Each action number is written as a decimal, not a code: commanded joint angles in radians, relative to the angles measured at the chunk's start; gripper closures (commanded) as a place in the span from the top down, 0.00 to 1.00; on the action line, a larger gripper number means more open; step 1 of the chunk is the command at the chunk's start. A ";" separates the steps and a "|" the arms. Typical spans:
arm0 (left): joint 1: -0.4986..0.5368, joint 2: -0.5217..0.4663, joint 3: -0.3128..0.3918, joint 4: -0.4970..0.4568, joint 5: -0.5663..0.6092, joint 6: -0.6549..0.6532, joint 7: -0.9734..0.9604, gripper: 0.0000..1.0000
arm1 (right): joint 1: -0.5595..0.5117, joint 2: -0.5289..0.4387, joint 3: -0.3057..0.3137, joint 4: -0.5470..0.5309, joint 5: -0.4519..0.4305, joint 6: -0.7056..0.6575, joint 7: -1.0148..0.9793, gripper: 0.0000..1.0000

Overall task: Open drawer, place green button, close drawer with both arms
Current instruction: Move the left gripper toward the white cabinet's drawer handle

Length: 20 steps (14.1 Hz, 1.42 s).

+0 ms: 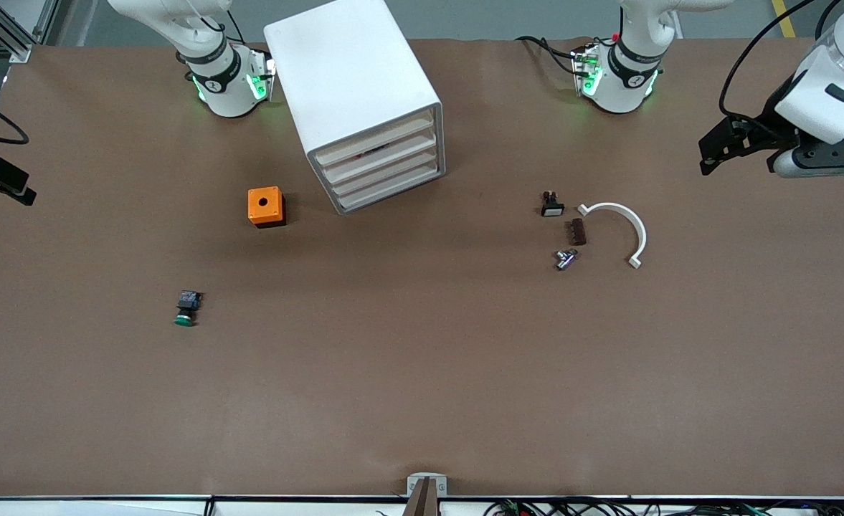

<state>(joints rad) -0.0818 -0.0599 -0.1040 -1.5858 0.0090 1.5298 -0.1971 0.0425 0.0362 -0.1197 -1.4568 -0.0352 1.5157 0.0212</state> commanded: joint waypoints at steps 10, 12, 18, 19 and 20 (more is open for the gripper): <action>-0.007 0.063 -0.020 0.018 -0.009 -0.002 0.011 1.00 | -0.001 0.019 0.005 0.015 -0.005 -0.003 0.002 1.00; -0.024 0.092 -0.028 0.012 -0.018 -0.002 0.016 1.00 | 0.000 0.037 0.005 0.015 -0.005 -0.002 0.002 1.00; -0.061 0.181 -0.063 -0.022 -0.052 -0.014 0.053 1.00 | 0.028 0.109 0.008 0.009 0.004 0.026 0.003 1.00; -0.062 0.189 -0.068 -0.034 -0.082 -0.014 0.056 1.00 | 0.034 0.116 0.008 0.001 0.004 0.018 0.002 1.00; -0.064 0.204 -0.074 -0.045 -0.116 -0.014 0.056 1.00 | 0.040 0.128 0.008 -0.008 0.003 0.018 0.003 1.00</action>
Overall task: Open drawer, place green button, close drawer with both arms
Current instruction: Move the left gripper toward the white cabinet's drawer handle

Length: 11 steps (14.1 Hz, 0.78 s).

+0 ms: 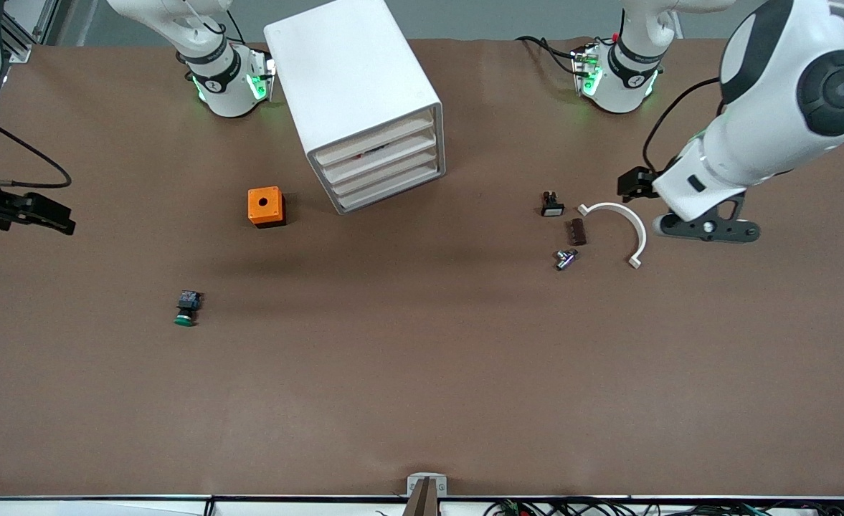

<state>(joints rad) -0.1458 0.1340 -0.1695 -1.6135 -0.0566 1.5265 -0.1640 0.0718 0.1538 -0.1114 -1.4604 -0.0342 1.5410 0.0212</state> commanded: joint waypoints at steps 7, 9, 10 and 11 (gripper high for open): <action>0.003 0.104 -0.050 -0.072 -0.228 0.052 0.165 1.00 | 0.025 0.032 0.001 -0.170 0.010 0.126 0.040 1.00; 0.000 0.104 -0.051 -0.100 -0.275 0.079 0.190 1.00 | 0.026 0.029 0.001 -0.263 0.011 0.213 0.068 1.00; 0.002 0.111 -0.071 -0.121 -0.291 0.119 0.210 1.00 | 0.029 0.029 0.001 -0.297 0.011 0.246 0.077 1.00; 0.003 0.118 -0.094 -0.143 -0.308 0.160 0.231 1.00 | 0.031 0.029 0.001 -0.329 0.011 0.276 0.092 1.00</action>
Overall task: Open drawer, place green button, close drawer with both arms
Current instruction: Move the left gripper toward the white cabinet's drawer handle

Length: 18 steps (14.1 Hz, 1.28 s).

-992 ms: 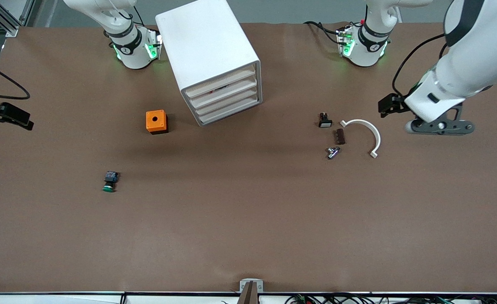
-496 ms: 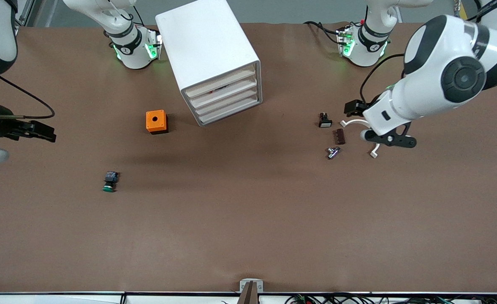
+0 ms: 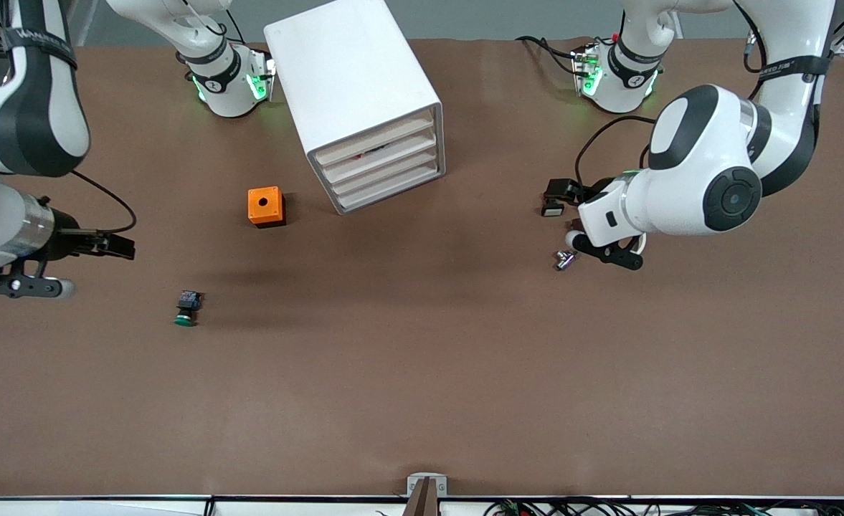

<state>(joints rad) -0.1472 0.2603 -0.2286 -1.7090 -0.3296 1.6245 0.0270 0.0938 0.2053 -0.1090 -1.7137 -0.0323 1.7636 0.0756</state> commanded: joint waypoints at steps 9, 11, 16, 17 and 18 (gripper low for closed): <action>0.000 0.158 -0.242 -0.101 -0.170 0.375 0.163 1.00 | 0.007 0.060 -0.001 -0.322 0.009 0.476 0.055 1.00; 0.005 0.204 -0.273 -0.121 -0.248 0.425 0.221 1.00 | -0.002 0.112 -0.001 -0.322 0.009 0.526 0.055 1.00; 0.005 0.335 -0.272 -0.185 -0.583 0.477 0.615 1.00 | -0.031 0.242 0.000 -0.320 0.009 0.666 0.044 1.00; 0.005 0.356 -0.273 -0.188 -0.615 0.477 0.666 1.00 | -0.035 0.265 0.002 -0.319 0.011 0.692 0.049 1.00; 0.006 0.381 -0.273 -0.193 -0.647 0.477 0.710 1.00 | -0.037 0.273 0.002 -0.314 0.015 0.694 0.053 1.00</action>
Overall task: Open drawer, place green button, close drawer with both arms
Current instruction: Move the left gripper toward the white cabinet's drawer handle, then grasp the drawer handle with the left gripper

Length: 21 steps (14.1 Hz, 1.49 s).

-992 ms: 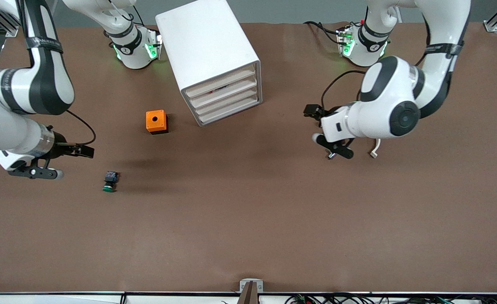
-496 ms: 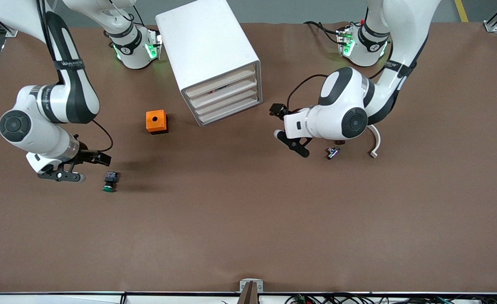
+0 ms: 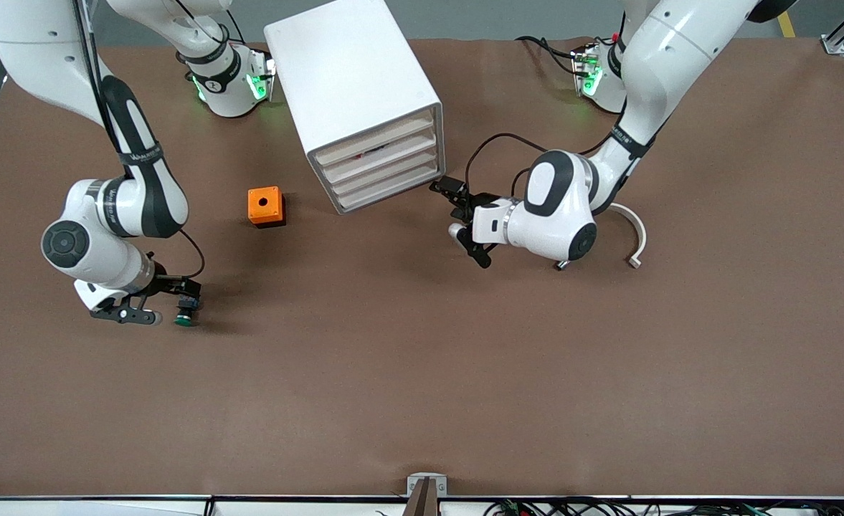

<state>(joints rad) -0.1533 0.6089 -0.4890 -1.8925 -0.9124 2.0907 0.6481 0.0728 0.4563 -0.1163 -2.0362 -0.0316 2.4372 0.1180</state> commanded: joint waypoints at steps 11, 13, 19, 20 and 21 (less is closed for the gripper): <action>-0.080 0.135 -0.014 -0.011 -0.397 0.002 0.355 1.00 | -0.016 0.105 0.007 0.068 0.136 0.023 -0.003 1.00; -0.101 0.149 -0.014 -0.011 -0.440 0.000 0.415 1.00 | -0.016 0.110 0.007 0.068 0.136 0.023 -0.003 0.97; -0.126 0.195 -0.013 -0.008 -0.503 0.000 0.519 0.77 | -0.011 0.110 0.007 0.076 0.136 0.022 -0.003 0.23; -0.126 0.201 -0.013 -0.005 -0.506 0.002 0.521 0.74 | -0.010 0.110 0.007 0.079 0.134 0.022 -0.005 0.20; -0.136 0.201 -0.013 -0.004 -0.516 0.003 0.524 0.68 | -0.011 0.110 0.007 0.080 0.134 0.019 -0.005 0.19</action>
<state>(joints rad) -0.2777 0.7922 -0.4977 -1.9073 -1.3934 2.0913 1.1351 0.0673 0.5566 -0.1146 -1.9747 0.0938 2.4612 0.1198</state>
